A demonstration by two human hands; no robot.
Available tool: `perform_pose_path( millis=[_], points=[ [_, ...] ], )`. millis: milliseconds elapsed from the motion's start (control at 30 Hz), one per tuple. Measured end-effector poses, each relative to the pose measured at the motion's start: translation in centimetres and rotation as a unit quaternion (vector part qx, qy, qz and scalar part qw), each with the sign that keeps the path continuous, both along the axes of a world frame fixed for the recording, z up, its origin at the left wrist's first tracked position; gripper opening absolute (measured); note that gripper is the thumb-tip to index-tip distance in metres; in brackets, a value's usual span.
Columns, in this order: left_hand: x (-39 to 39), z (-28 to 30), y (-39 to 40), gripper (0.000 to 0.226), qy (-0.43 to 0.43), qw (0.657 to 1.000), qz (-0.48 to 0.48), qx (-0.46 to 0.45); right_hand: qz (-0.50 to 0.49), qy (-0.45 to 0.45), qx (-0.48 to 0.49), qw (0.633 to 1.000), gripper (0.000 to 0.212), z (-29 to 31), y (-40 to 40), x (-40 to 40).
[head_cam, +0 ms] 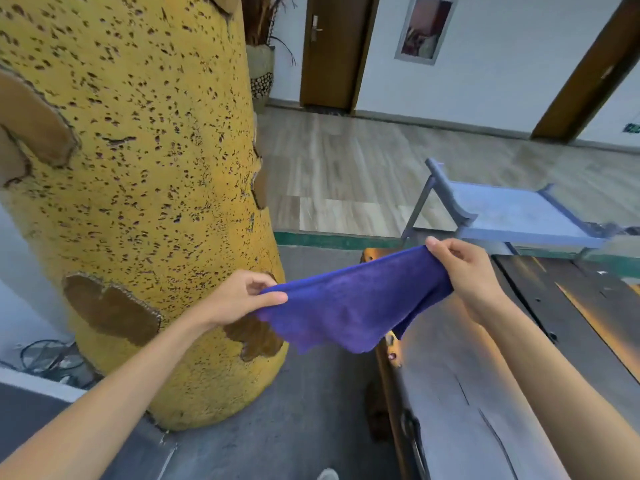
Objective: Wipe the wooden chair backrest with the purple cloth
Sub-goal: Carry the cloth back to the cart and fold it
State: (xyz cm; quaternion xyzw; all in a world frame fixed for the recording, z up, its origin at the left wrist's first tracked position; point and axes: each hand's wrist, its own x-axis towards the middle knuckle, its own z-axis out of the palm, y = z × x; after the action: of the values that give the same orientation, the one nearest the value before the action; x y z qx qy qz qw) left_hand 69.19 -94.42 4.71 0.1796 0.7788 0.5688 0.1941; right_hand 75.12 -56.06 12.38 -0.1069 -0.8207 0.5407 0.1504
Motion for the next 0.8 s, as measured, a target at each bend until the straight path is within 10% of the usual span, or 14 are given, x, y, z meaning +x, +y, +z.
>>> perform_pose_path(
  millis=[333,800],
  points=[
    [-18.0,2.2,10.9,0.015,0.002,0.992,0.077,0.104,0.031,-0.142,-0.134,0.980,0.070,-2.2,10.6,-11.0],
    [-40.8,3.8,20.3,0.013,0.041,0.992,0.057,0.107,0.183,-0.140,-0.065,0.971,0.012,-0.2,21.4,-27.2]
  ],
)
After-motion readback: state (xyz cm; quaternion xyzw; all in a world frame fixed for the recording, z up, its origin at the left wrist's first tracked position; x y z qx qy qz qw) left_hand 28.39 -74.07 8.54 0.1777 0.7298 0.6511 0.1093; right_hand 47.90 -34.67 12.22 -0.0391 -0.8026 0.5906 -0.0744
